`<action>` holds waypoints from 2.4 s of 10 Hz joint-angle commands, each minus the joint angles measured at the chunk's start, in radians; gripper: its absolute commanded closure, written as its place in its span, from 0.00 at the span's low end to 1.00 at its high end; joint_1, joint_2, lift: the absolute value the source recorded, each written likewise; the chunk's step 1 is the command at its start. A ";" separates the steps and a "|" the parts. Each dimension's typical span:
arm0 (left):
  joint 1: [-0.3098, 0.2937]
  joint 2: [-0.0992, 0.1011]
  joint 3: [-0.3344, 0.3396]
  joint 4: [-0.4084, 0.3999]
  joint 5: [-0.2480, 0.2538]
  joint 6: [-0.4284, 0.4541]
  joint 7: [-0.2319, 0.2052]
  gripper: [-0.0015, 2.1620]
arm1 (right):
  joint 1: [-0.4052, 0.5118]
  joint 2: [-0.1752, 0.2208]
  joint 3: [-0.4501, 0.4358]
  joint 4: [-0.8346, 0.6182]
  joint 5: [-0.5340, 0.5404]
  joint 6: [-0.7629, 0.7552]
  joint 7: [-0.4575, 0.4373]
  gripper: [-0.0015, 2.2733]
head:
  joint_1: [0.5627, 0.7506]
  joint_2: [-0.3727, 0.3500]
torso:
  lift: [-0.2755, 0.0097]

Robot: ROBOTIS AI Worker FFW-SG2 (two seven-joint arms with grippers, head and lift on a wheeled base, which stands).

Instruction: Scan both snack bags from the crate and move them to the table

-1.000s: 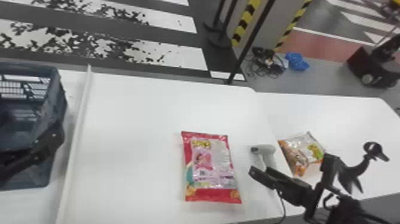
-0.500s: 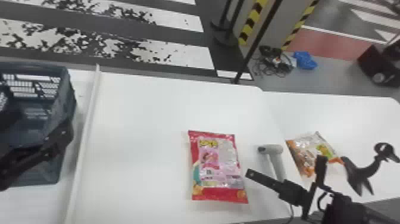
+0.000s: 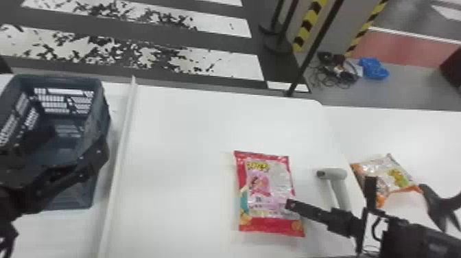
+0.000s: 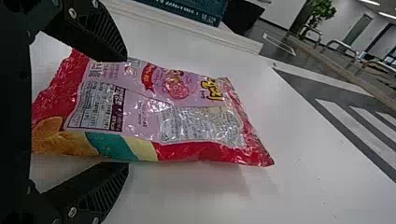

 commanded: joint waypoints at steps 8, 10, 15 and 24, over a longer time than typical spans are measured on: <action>-0.011 0.003 0.000 0.015 0.000 -0.003 -0.002 0.03 | -0.035 -0.032 -0.011 0.046 -0.009 0.015 0.069 0.99 | 0.70 0.20 | 0.66; -0.011 0.003 0.003 0.014 0.000 -0.003 -0.002 0.03 | -0.033 -0.037 -0.075 -0.005 -0.092 0.141 0.068 0.99 | 0.70 0.20 | 0.66; -0.002 0.003 0.000 0.014 -0.008 0.000 -0.002 0.03 | -0.237 -0.100 -0.348 0.052 -0.246 0.267 -0.072 0.99 | 0.70 0.10 | 0.66; -0.018 0.011 0.000 0.032 -0.008 0.000 -0.004 0.03 | -0.489 -0.175 -0.354 0.569 -0.047 -0.322 -0.616 0.99 | 0.70 0.03 | 0.66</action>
